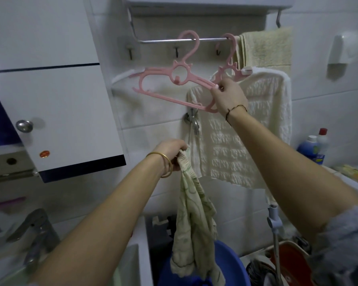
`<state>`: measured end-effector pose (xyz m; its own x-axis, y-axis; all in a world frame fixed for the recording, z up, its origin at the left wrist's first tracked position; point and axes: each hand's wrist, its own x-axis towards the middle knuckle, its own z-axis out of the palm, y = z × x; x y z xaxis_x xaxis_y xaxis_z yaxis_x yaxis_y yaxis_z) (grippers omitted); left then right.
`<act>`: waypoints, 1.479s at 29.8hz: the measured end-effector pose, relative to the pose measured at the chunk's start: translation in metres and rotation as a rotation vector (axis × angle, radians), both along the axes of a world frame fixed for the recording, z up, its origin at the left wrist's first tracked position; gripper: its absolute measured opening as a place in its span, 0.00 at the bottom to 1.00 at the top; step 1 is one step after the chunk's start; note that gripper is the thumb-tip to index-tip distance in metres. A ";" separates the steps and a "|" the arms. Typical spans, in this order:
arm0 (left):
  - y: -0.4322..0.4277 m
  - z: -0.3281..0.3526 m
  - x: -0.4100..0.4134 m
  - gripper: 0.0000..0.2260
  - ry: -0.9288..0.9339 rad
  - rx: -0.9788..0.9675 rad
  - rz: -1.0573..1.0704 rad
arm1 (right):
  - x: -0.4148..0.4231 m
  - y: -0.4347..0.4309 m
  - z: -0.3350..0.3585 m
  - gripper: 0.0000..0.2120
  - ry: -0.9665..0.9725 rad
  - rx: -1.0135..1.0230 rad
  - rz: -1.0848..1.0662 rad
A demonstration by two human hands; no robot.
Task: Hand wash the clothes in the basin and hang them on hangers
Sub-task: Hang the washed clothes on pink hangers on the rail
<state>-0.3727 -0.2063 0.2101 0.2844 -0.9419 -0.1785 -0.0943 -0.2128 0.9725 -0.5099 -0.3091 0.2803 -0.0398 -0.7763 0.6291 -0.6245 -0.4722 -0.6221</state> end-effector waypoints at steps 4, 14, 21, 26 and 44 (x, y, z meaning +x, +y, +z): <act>-0.001 0.000 -0.002 0.08 0.015 -0.003 -0.014 | -0.006 -0.005 -0.003 0.04 -0.205 0.055 0.148; -0.011 -0.008 0.002 0.05 -0.005 0.028 -0.050 | -0.014 0.027 -0.134 0.09 -0.987 0.433 0.730; -0.009 -0.015 -0.002 0.08 -0.176 0.015 -0.080 | -0.003 0.048 -0.173 0.07 -1.177 0.546 0.955; -0.007 -0.016 -0.003 0.08 -0.058 -0.022 -0.043 | 0.000 0.055 -0.203 0.07 -1.095 0.552 0.918; -0.006 -0.014 0.014 0.10 0.169 -0.061 0.118 | -0.032 0.071 -0.225 0.16 -0.449 0.815 0.517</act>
